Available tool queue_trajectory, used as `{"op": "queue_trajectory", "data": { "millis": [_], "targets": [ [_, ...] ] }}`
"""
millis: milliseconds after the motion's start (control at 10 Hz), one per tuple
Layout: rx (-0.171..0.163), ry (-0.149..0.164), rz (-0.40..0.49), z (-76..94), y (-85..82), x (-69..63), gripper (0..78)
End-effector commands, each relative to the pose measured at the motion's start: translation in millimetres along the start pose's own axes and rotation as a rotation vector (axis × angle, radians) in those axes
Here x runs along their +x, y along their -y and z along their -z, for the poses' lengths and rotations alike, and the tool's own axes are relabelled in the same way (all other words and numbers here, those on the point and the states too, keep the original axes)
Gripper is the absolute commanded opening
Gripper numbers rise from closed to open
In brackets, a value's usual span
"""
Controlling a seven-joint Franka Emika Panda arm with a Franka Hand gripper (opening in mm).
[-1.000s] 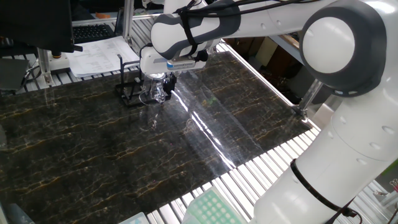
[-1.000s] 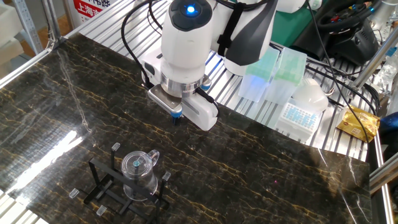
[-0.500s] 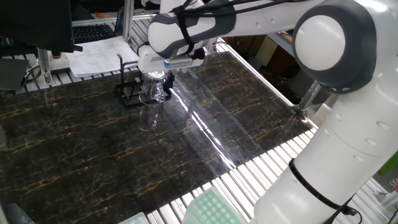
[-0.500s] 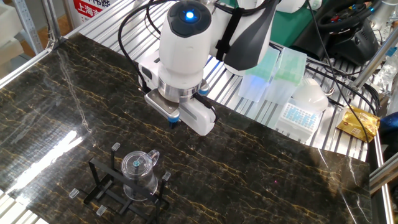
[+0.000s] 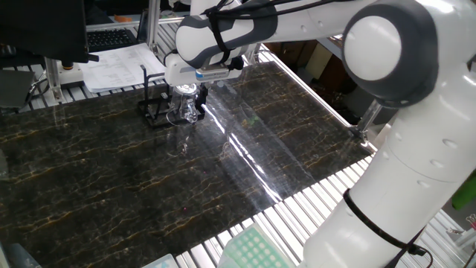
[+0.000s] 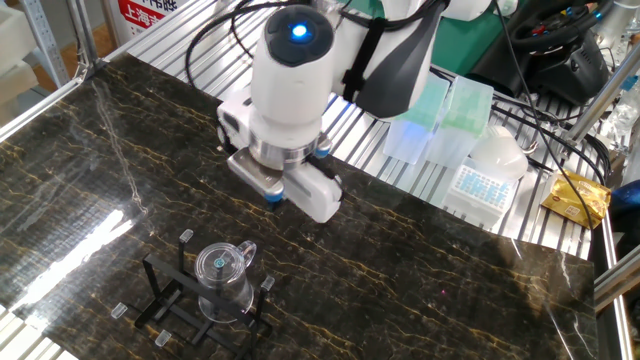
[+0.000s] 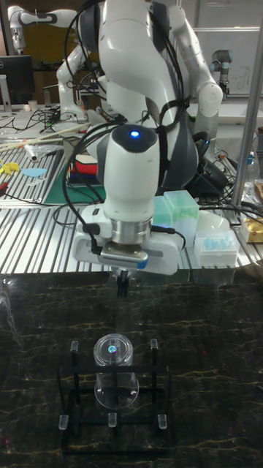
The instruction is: Take the cup off the cup rack
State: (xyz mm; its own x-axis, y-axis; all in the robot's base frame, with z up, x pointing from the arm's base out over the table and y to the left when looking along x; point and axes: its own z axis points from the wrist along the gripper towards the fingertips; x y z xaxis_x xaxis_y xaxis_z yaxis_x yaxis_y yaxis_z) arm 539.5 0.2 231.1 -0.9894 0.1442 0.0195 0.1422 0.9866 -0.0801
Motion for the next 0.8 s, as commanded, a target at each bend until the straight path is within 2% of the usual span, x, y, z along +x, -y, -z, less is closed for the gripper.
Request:
{"op": "queue_trajectory", "data": {
  "millis": [100, 800],
  "targets": [
    [-0.006, -0.004, 0.012, -4.1, 6.5, -8.4, 0.0],
    [-0.003, -0.015, 0.009, -4.5, 6.7, -8.5, 0.0]
  ]
}}
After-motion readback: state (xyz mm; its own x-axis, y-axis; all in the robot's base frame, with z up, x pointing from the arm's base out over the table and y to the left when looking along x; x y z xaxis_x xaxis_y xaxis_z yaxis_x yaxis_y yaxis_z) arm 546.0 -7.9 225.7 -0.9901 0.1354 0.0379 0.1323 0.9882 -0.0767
